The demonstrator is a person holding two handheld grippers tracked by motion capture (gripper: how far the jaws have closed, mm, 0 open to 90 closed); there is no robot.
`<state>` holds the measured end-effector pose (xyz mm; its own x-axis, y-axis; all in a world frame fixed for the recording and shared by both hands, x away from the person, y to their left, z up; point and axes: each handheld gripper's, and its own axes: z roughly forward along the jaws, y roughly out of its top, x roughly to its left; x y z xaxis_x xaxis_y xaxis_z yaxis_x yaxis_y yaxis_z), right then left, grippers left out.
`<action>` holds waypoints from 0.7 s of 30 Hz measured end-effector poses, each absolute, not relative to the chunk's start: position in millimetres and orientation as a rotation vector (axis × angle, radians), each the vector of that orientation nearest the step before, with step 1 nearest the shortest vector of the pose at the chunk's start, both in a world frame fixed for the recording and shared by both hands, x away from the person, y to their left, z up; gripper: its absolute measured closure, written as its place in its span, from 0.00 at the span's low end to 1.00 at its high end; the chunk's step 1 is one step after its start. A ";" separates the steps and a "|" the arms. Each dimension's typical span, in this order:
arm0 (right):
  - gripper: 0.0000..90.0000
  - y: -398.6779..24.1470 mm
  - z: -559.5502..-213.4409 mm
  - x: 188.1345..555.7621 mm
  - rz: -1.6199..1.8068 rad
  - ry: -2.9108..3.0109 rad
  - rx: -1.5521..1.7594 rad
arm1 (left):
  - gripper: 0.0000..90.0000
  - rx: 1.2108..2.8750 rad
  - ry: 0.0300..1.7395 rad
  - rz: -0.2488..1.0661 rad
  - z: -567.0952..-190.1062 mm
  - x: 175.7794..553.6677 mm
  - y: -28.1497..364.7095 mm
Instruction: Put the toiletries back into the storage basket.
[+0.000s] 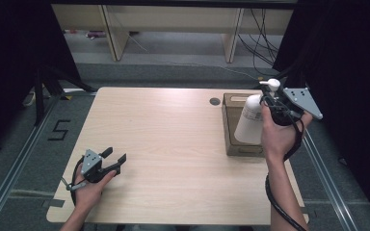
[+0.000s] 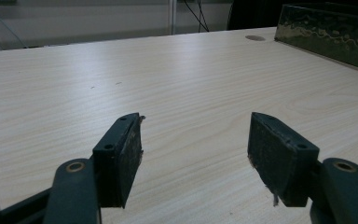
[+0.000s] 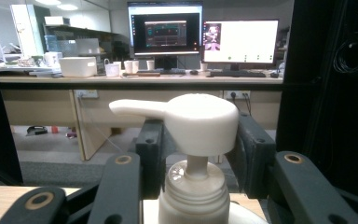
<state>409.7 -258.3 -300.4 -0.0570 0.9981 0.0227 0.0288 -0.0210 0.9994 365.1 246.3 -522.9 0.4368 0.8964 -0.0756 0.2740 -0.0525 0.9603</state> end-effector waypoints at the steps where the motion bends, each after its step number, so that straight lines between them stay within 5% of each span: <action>1: 0.67 -258.3 -300.7 410.1 1.251 1.264 1.217 | 0.38 1.585 1.055 0.704 -522.9 365.0 246.4; 21: 0.67 -253.7 -307.0 415.8 1.248 1.285 1.227 | 0.38 1.583 1.060 0.699 -522.8 364.8 246.8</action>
